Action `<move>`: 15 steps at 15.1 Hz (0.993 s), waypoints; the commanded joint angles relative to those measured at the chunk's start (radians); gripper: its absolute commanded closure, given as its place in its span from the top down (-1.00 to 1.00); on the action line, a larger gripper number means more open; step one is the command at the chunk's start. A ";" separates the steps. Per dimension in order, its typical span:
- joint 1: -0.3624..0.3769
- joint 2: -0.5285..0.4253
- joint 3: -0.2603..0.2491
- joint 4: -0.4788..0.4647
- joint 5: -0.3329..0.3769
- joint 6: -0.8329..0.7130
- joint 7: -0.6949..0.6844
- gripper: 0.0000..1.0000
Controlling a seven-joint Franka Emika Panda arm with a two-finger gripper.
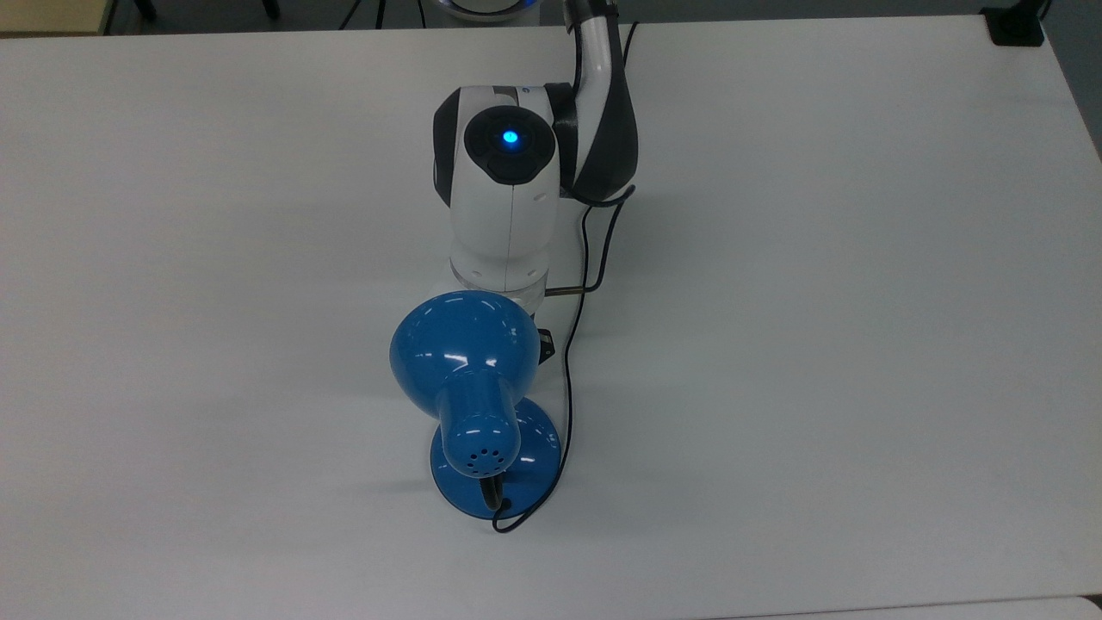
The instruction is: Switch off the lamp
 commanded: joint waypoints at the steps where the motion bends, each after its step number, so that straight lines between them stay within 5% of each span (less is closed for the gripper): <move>1: -0.002 -0.081 -0.005 -0.129 0.022 -0.004 -0.022 -1.00; 3: -0.004 -0.136 -0.005 -0.139 0.020 -0.105 -0.017 -1.00; 5: -0.014 -0.231 -0.003 -0.139 0.020 -0.266 0.004 -0.60; 6: -0.022 -0.274 -0.005 -0.139 0.020 -0.329 0.006 -0.09; 7: -0.024 -0.317 -0.003 -0.142 0.020 -0.387 0.023 0.67; 8: -0.025 -0.357 -0.005 -0.150 0.018 -0.440 0.061 1.00; 14: -0.085 -0.646 0.000 -0.304 0.018 -0.500 0.152 1.00; 15: -0.118 -0.679 0.033 -0.309 0.020 -0.539 0.150 1.00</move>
